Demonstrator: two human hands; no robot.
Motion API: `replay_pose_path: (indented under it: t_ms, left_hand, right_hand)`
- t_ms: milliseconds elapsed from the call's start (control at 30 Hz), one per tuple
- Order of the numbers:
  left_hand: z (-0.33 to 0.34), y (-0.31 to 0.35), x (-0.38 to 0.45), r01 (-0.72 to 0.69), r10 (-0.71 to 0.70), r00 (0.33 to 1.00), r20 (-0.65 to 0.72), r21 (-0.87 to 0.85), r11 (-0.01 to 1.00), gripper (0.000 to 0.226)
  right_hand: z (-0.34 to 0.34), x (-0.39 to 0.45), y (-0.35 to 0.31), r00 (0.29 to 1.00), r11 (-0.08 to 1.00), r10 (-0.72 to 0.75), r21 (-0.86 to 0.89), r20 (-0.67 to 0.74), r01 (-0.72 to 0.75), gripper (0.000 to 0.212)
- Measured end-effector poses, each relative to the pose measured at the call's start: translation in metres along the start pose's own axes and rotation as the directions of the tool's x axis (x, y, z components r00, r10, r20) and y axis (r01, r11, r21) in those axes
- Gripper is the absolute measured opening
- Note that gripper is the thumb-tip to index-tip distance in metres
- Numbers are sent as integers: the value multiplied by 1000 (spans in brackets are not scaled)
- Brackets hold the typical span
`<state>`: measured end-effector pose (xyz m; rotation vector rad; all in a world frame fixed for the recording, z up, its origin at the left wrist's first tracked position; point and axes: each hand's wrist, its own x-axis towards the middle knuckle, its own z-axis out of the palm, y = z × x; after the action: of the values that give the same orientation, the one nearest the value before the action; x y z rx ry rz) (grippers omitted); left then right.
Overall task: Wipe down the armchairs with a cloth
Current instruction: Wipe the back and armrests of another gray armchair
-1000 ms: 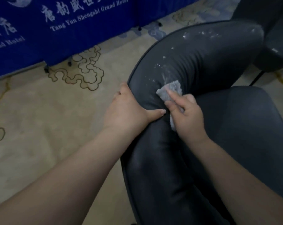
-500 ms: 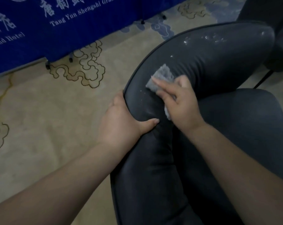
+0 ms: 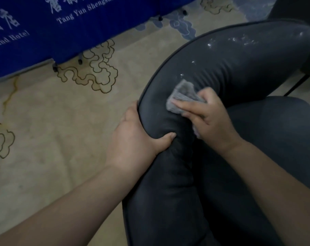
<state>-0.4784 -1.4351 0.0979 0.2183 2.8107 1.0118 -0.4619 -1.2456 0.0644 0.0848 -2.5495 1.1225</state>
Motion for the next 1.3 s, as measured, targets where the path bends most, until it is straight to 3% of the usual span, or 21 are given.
replay_pose_path:
  t_ms: [100,200,267,333,500,600,667,733,900,1033,1133,1200,1300]
  left_hand:
    - [-1,1,-1,6,-6,1000,6,-21,1000,95]
    - [0,1,-1,0,0,1000,3,-8,1000,98]
    - [0,0,0,-11,11,1000,-2,17,1000,101]
    - [0,0,-1,-14,14,1000,3,21,1000,102]
    - [-1,4,-4,-5,5,1000,-11,-8,1000,95]
    - [-1,4,-4,-5,5,1000,-24,5,1000,99]
    - [-1,3,-4,-8,9,999,-33,34,999,101]
    - [-1,4,-3,-9,10,1000,-26,45,999,101]
    - [-1,5,-3,-1,1,1000,-2,11,1000,102]
    - [-2,7,1,3,-4,1000,16,64,998,106]
    - [-3,9,4,12,-19,999,46,148,989,108]
    - [-4,11,8,-4,-7,998,62,171,985,103]
    - [-4,16,29,-10,-5,994,106,139,990,98]
  right_hand:
    - [-14,-12,7,994,994,101,38,-29,-100,36]
    - [-5,13,-13,998,998,-19,59,-68,23,32]
    - [6,25,-24,992,991,-124,64,40,121,29]
    - [7,21,-21,988,993,-101,69,114,94,30]
    - [-16,-8,3,996,994,66,84,61,-71,36]
    - [-7,3,-12,1000,993,-28,118,-2,28,31]
    - [5,10,-24,993,984,-106,149,48,98,32]
    - [9,5,-22,996,984,-54,171,73,41,35]
    - [-8,-19,8,989,980,146,140,-4,-144,37]
    - [3,5,-2,958,979,153,171,-242,-113,35]
    - [11,37,-3,971,996,83,39,-223,-76,36]
    - [9,57,9,956,989,146,9,-254,-149,34]
    - [2,73,21,907,959,281,114,-312,-258,31]
